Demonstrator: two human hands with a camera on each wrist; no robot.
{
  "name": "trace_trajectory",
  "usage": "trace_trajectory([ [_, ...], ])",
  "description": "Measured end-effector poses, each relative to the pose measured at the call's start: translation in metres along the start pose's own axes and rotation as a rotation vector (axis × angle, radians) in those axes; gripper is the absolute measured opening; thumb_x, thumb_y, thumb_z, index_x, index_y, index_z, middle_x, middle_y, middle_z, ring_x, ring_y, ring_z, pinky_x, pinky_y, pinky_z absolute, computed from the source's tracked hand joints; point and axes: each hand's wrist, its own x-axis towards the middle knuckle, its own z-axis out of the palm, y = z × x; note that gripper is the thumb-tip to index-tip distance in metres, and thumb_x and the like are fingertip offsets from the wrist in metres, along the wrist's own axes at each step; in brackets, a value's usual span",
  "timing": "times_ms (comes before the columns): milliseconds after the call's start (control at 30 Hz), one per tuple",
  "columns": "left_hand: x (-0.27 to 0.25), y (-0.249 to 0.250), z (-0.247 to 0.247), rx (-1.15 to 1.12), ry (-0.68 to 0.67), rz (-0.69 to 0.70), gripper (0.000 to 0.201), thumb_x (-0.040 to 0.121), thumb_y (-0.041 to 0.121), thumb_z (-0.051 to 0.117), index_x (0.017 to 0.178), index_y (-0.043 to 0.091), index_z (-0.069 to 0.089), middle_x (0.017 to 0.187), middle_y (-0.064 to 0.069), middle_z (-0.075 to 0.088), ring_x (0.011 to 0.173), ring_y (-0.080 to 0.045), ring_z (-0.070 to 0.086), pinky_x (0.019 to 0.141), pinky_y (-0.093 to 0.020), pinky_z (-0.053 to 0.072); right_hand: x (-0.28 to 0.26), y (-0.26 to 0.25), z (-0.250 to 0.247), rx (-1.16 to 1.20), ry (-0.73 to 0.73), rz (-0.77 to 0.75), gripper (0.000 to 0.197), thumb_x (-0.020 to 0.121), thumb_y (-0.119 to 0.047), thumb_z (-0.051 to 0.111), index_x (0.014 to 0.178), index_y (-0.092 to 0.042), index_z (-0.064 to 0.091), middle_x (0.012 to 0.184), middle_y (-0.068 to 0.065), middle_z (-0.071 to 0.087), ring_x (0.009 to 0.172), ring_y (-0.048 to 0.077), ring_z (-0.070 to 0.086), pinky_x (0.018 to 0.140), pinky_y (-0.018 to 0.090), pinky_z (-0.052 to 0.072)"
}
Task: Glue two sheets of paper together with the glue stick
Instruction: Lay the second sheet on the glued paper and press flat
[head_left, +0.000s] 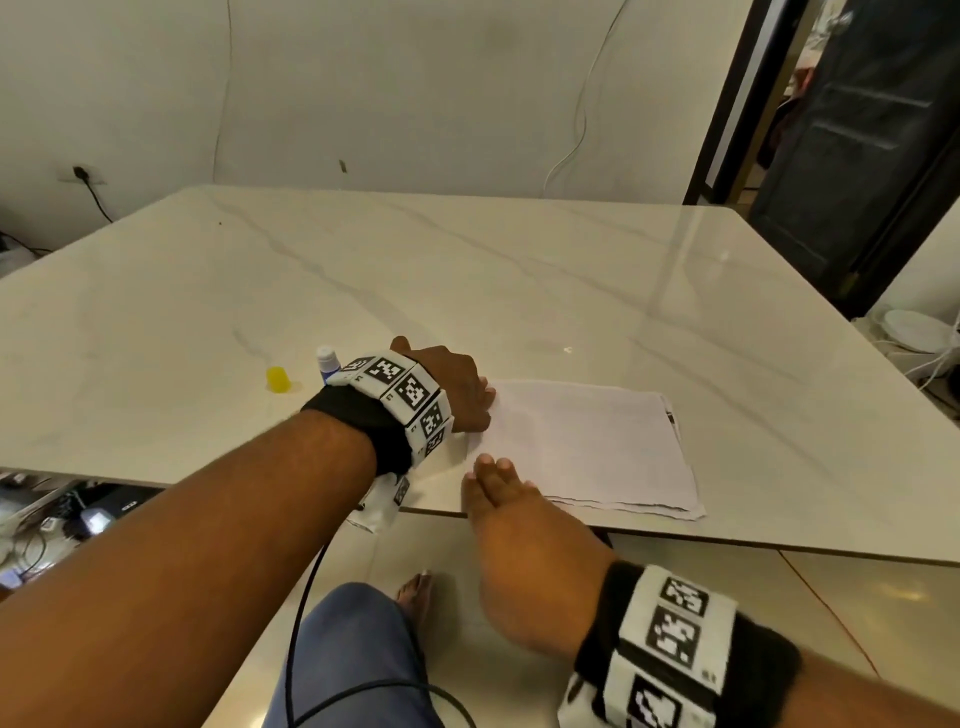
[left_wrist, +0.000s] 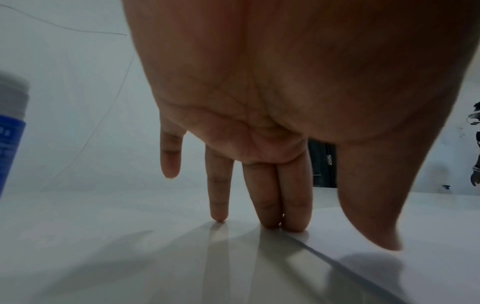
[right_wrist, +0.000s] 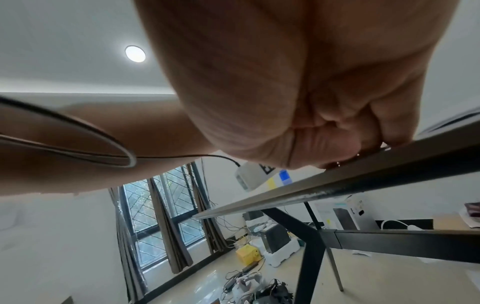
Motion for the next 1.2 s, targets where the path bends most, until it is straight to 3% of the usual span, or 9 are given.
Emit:
trace_trajectory([
  [100,-0.003,-0.003,-0.005,0.047,-0.082,0.060,0.078,0.075,0.085,0.046,0.137,0.037,0.052,0.135,0.012,0.058,0.125,-0.022,0.053,0.109,-0.053,0.029,-0.012,0.000,-0.001,0.036,0.033,0.011,0.066,0.097,-0.020,0.049,0.155,-0.004,0.023,0.160,0.022,0.027,0.145,0.037,0.031,0.117,0.043,0.029],
  [167,-0.007,-0.003,-0.008,0.098,-0.123,0.091,0.083,0.077,0.081,0.051,0.147,0.039,0.040,0.145,0.012,0.050,0.132,-0.023,0.049,0.112,-0.054,0.027,-0.013,0.008,-0.008,0.152,0.225,0.057,0.043,0.096,-0.021,0.051,0.138,-0.013,0.054,0.129,0.012,0.063,0.113,0.030,0.062,0.098,0.037,0.051],
  [233,-0.009,-0.002,-0.008,0.150,-0.153,0.113,0.089,0.078,0.076,0.056,0.153,0.038,0.028,0.152,0.011,0.042,0.137,-0.023,0.044,0.112,-0.053,0.027,-0.015,0.012,-0.010,0.217,0.366,0.084,0.037,0.098,-0.023,0.050,0.133,-0.017,0.059,0.119,0.006,0.068,0.103,0.024,0.066,0.094,0.035,0.053],
  [500,-0.008,0.001,-0.001,0.246,-0.124,0.119,0.100,0.074,0.075,0.061,0.155,0.035,0.020,0.145,0.010,0.048,0.133,-0.021,0.046,0.108,-0.050,0.029,-0.006,0.010,0.003,0.427,0.586,0.056,0.046,0.093,-0.019,0.054,0.139,-0.019,0.051,0.135,0.002,0.056,0.125,0.020,0.049,0.108,0.037,0.044],
  [600,-0.007,0.005,-0.002,0.280,-0.118,0.111,0.094,0.076,0.072,0.062,0.154,0.038,0.023,0.146,0.013,0.047,0.134,-0.019,0.046,0.109,-0.048,0.030,0.022,0.012,0.010,0.304,0.366,0.114,0.081,0.090,-0.022,0.053,0.158,-0.006,0.011,0.166,0.015,0.010,0.153,0.031,0.005,0.125,0.044,0.007],
  [700,-0.007,0.008,-0.006,0.314,-0.139,0.104,0.099,0.074,0.076,0.061,0.155,0.036,0.021,0.152,0.013,0.041,0.138,-0.018,0.042,0.112,-0.050,0.027,0.031,0.013,0.023,0.235,0.260,0.147,0.086,0.095,-0.048,0.038,0.158,-0.006,-0.003,0.166,0.014,-0.012,0.153,0.027,-0.015,0.124,0.043,-0.007],
  [867,-0.010,0.007,-0.006,0.287,-0.147,0.123,0.102,0.069,0.081,0.060,0.153,0.033,0.027,0.145,0.013,0.048,0.134,-0.018,0.046,0.112,-0.051,0.027,-0.008,0.031,0.041,0.176,0.247,0.249,0.108,0.082,-0.086,0.009,0.155,-0.010,-0.015,0.163,0.011,-0.025,0.151,0.027,-0.020,0.124,0.047,-0.004],
  [1100,-0.008,0.002,-0.003,0.243,-0.131,0.145,0.096,0.067,0.082,0.061,0.145,0.032,0.039,0.133,0.011,0.055,0.127,-0.018,0.051,0.109,-0.050,0.030,-0.063,0.074,0.032,0.298,0.196,0.512,0.122,0.072,-0.094,0.006,0.158,-0.008,-0.003,0.167,0.014,-0.006,0.155,0.026,-0.001,0.125,0.044,0.008],
  [1200,-0.010,0.003,-0.002,0.245,-0.113,0.138,0.091,0.068,0.079,0.064,0.143,0.033,0.040,0.129,0.012,0.057,0.123,-0.019,0.054,0.106,-0.048,0.033,-0.032,0.057,0.005,0.450,0.321,0.336,0.107,0.083,-0.084,0.011,0.158,-0.009,0.001,0.168,0.011,-0.002,0.155,0.026,0.000,0.125,0.045,0.008],
])
